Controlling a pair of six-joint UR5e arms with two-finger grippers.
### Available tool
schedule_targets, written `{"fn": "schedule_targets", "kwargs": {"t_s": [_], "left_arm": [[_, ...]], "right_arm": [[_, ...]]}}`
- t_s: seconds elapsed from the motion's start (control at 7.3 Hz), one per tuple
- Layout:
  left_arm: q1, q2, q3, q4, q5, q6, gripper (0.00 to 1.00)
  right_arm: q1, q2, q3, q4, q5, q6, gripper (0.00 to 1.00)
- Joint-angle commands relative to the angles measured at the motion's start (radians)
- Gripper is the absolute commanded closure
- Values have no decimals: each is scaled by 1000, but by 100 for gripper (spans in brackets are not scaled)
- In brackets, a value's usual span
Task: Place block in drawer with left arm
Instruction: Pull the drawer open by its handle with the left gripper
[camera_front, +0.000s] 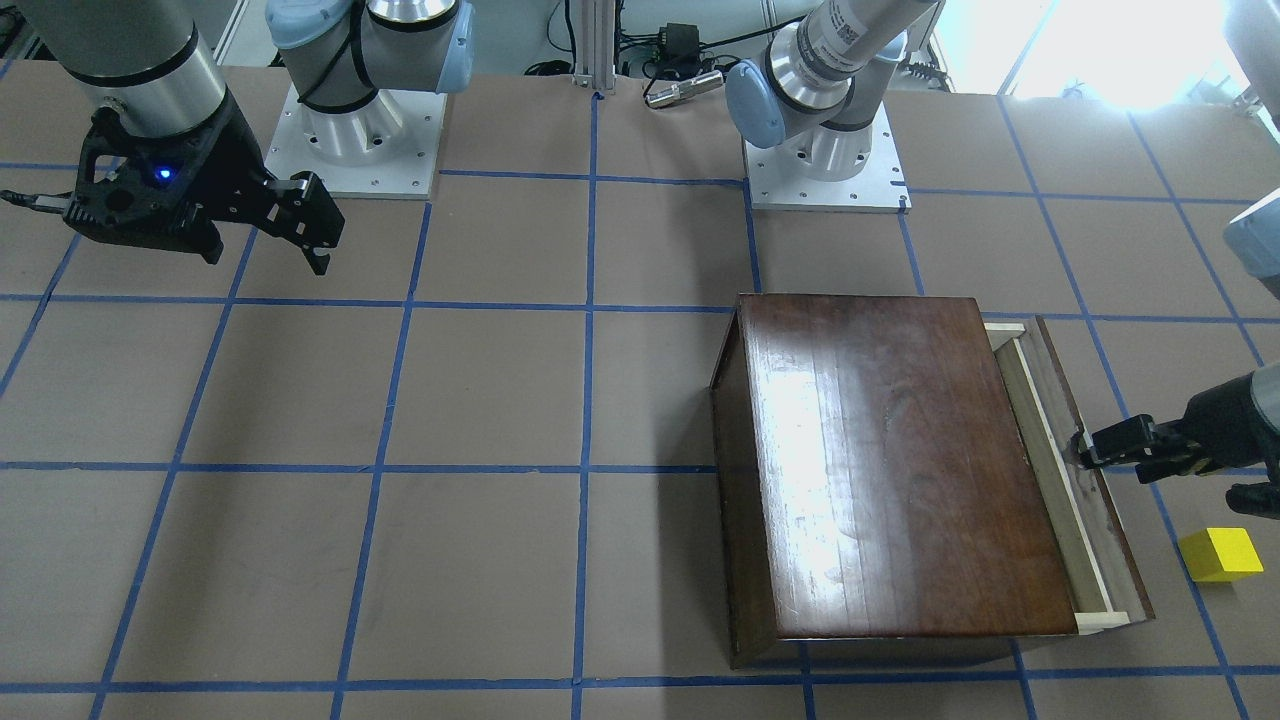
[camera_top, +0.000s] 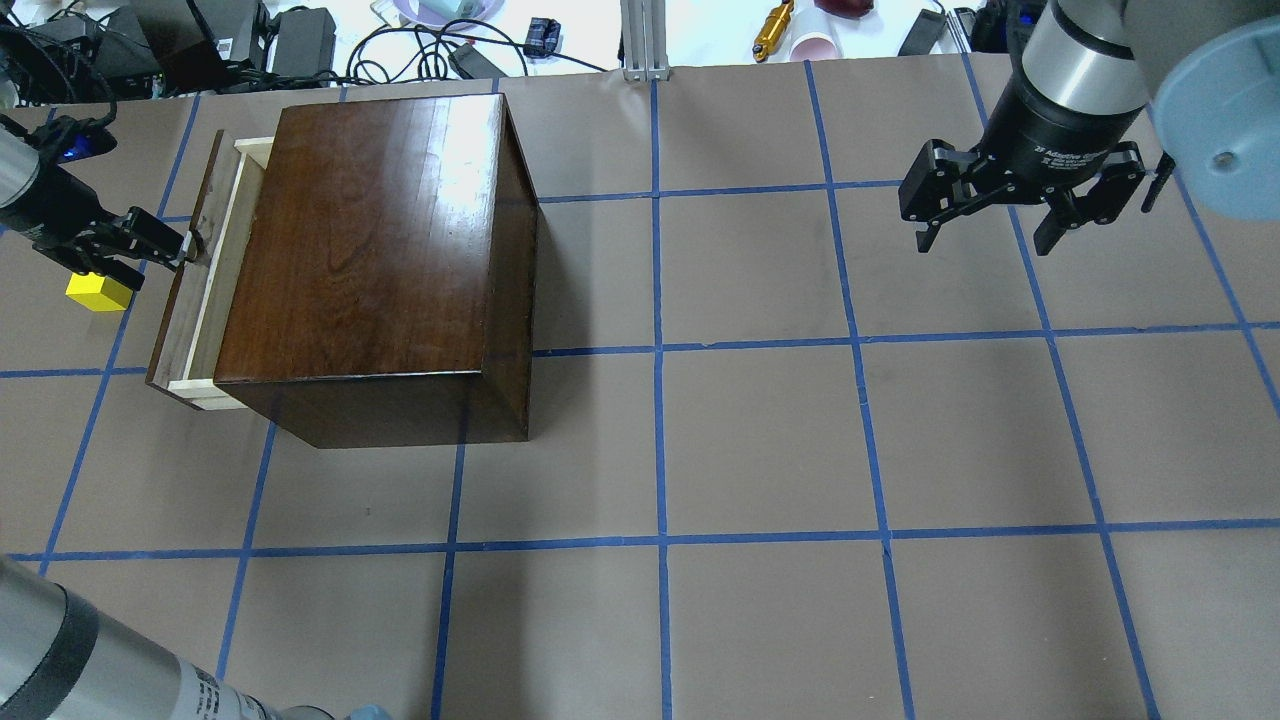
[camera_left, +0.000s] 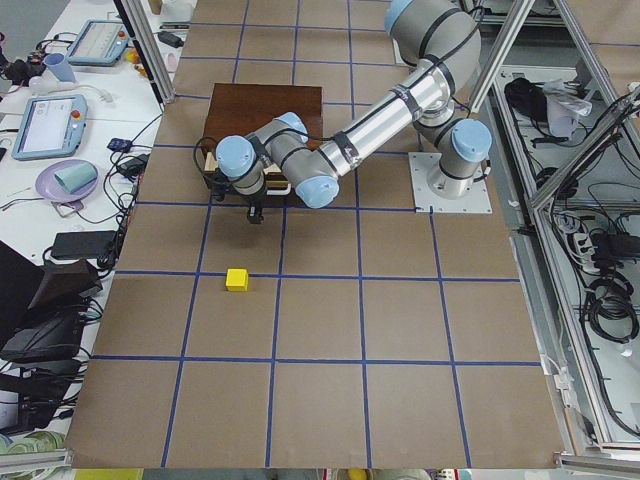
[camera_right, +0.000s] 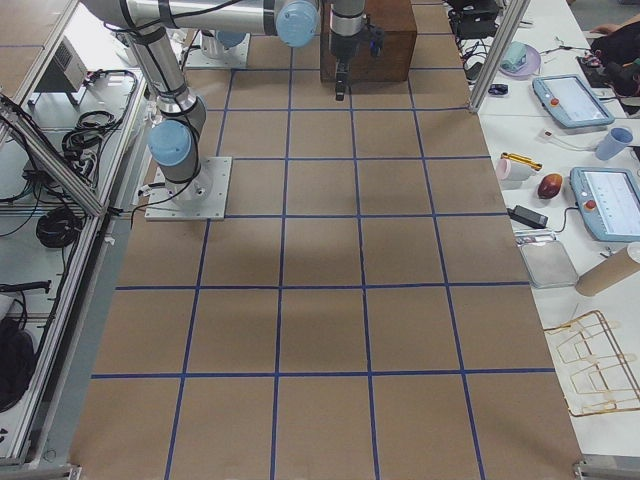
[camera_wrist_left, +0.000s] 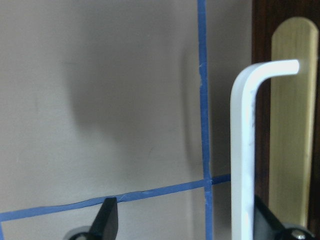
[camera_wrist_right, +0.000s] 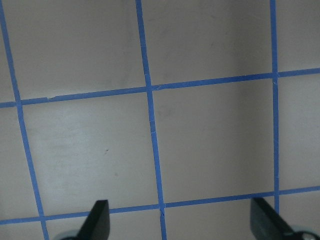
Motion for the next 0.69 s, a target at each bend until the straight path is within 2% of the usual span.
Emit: {"fn": "schedule_targets", "kwargs": {"t_s": [0.0,0.27,0.55], "left_arm": [[15,-2,13,0,45,20,10],[24,-3,13,1,53,43,10],[35,-2,22,3,101,46,10]], "right_arm": [[0,0,0,0,-1,0,0],[0,2,0,0,0,0,0],[0,0,0,0,0,0,0]]}}
